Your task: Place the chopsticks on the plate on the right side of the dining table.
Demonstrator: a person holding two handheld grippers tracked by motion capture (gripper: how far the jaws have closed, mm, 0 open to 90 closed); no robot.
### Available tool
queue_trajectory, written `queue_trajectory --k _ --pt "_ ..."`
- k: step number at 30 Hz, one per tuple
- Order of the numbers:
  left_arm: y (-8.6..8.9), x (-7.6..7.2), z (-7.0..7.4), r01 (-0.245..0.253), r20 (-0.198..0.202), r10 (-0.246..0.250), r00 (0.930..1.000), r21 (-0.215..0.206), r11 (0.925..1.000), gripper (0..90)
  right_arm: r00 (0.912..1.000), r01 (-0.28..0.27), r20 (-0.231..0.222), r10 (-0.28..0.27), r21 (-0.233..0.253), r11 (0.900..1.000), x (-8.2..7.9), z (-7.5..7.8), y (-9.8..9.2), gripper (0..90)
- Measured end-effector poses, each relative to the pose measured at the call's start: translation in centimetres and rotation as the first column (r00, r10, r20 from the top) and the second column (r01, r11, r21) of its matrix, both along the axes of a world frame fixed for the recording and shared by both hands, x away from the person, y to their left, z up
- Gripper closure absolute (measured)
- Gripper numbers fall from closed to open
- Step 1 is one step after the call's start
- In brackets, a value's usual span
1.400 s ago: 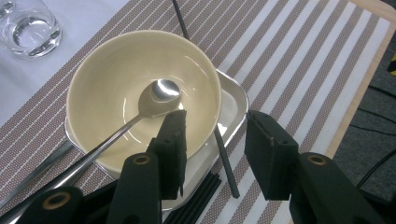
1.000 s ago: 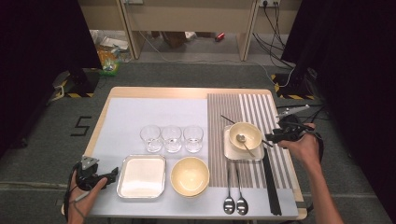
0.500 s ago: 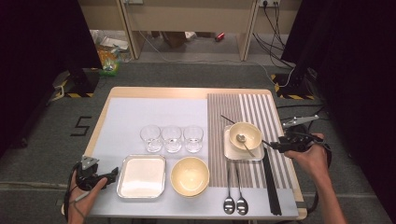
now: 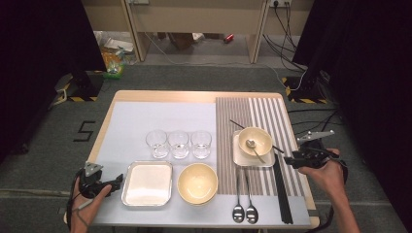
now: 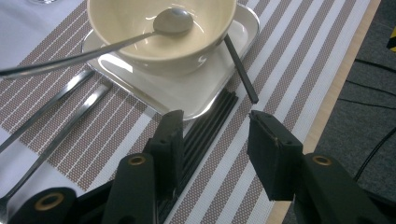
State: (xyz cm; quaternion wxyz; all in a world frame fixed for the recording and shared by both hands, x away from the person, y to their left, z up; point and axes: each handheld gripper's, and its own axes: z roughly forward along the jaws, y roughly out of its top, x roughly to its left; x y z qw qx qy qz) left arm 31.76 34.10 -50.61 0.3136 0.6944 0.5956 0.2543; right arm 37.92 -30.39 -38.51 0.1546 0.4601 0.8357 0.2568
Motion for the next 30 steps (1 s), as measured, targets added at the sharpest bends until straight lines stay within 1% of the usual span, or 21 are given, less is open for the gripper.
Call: queue_trajectory --k 3,12,13,14,17,21,22,25,29,30 --pt "0.0 0.0 0.0 -0.002 0.003 0.002 1.0 -0.002 1.0 11.1 1.0 0.002 -0.006 -0.002 0.006 1.0 -0.5 -0.3 -0.2 56.4" --pt "0.0 0.0 0.0 -0.002 0.004 0.002 1.0 -0.001 1.0 11.1 0.9998 0.0 -0.021 -0.001 -0.003 1.0 -1.8 -1.4 -0.6 56.4" --pt "0.0 0.0 0.0 -0.002 0.004 0.002 1.0 -0.001 1.0 11.1 0.9996 0.002 -0.028 -0.002 0.005 1.0 -2.0 -1.5 -0.5 56.4" --pt "0.0 0.0 0.0 -0.002 0.004 0.002 1.0 -0.001 1.0 11.1 0.9998 0.0 -0.021 0.0 0.0 1.0 -2.0 -1.6 -0.6 56.4" --pt "0.0 0.0 0.0 -0.002 0.004 0.002 1.0 -0.001 1.0 11.1 0.9997 -0.002 -0.025 0.002 -0.001 1.0 -2.4 -2.0 -0.6 56.4" --pt "0.0 0.0 0.0 -0.002 0.004 0.002 1.0 -0.001 1.0 11.1 0.9993 -0.002 -0.037 0.002 -0.007 1.0 -2.9 -2.6 -0.6 56.4" --pt "0.0 0.0 0.0 -0.002 0.004 0.002 1.0 -0.001 1.0 11.1 0.9992 0.001 -0.041 -0.001 -0.003 1.0 -3.0 -2.7 -0.6 56.4" --pt "-0.1 0.0 0.0 -0.004 0.006 0.004 1.0 -0.001 1.0 11.1 0.9989 -0.006 -0.046 0.006 -0.008 1.0 -3.3 -3.1 -0.7 56.4" --pt "0.0 0.0 0.0 -0.001 0.0 0.001 1.0 -0.002 1.0 11.1 0.9984 -0.002 -0.056 0.002 -0.002 1.0 -3.7 -3.6 -0.9 56.4" --pt "-0.1 0.0 0.0 -0.004 0.006 0.004 1.0 -0.001 1.0 11.1 0.9984 -0.003 -0.057 0.003 -0.008 1.0 -3.8 -3.7 -0.9 56.4"
